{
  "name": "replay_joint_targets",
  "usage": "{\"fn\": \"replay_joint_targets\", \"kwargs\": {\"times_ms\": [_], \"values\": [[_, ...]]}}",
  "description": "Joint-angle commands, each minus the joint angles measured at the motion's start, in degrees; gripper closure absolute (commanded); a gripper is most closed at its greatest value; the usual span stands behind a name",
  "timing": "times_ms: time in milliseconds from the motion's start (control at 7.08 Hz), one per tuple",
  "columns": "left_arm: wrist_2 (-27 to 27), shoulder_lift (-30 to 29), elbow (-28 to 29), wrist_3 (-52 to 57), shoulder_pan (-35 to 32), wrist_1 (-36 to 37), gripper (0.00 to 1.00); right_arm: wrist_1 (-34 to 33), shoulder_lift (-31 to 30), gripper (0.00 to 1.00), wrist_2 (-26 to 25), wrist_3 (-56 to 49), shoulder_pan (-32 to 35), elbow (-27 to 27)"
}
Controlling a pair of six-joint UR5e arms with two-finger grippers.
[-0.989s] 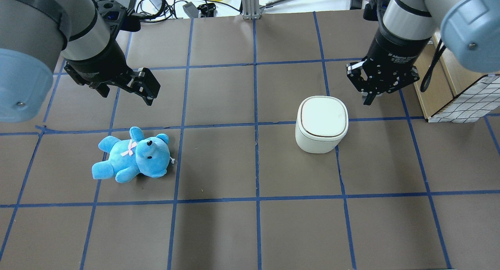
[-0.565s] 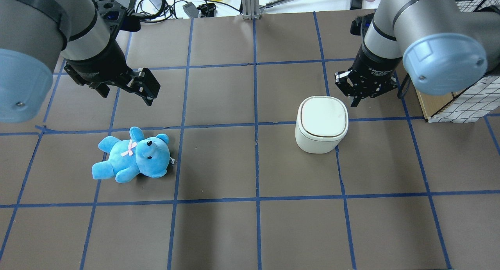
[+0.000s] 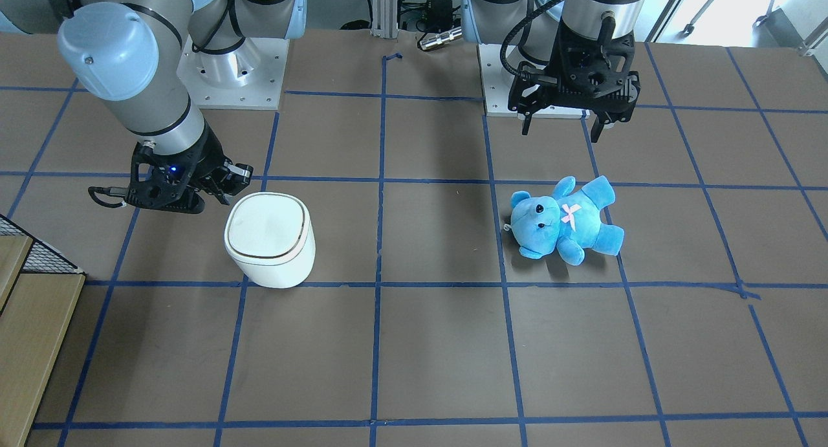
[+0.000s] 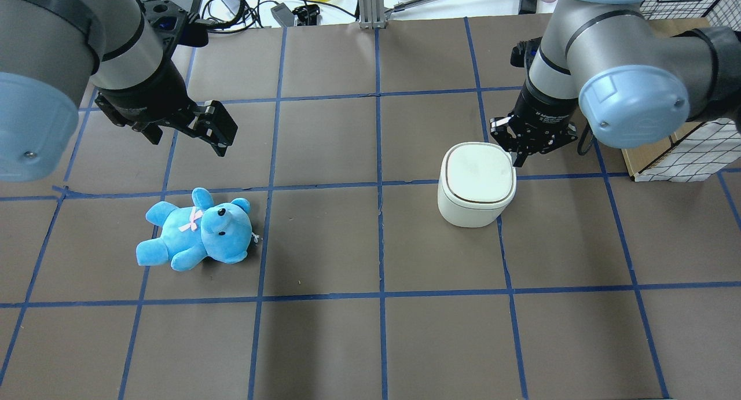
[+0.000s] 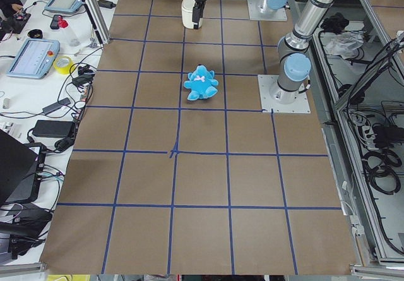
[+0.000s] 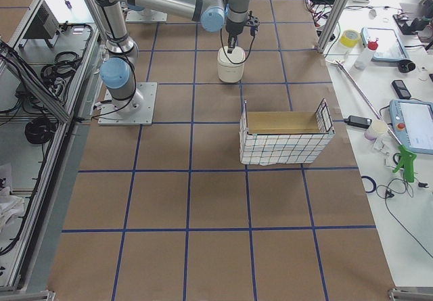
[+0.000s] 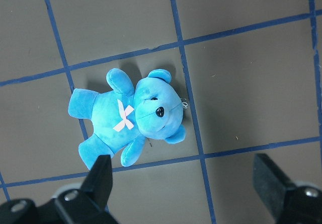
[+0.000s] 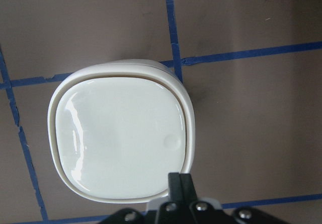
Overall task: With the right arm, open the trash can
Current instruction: 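Move the right gripper over the white trash can lid, then lower the right gripper and press down on the trash can lid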
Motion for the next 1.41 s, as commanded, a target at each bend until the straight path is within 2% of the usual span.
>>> {"fn": "replay_joint_targets", "kwargs": {"times_ms": [0, 1272], "values": [[0.0, 0.0, 0.0, 0.0, 0.0, 0.0, 0.0, -1.11, 1.13, 1.0, -0.01, -0.52, 0.0, 0.02], [0.0, 0.0, 0.0, 0.0, 0.0, 0.0, 0.0, -3.57, 4.83, 1.0, 2.54, -0.79, 0.0, 0.02]]}}
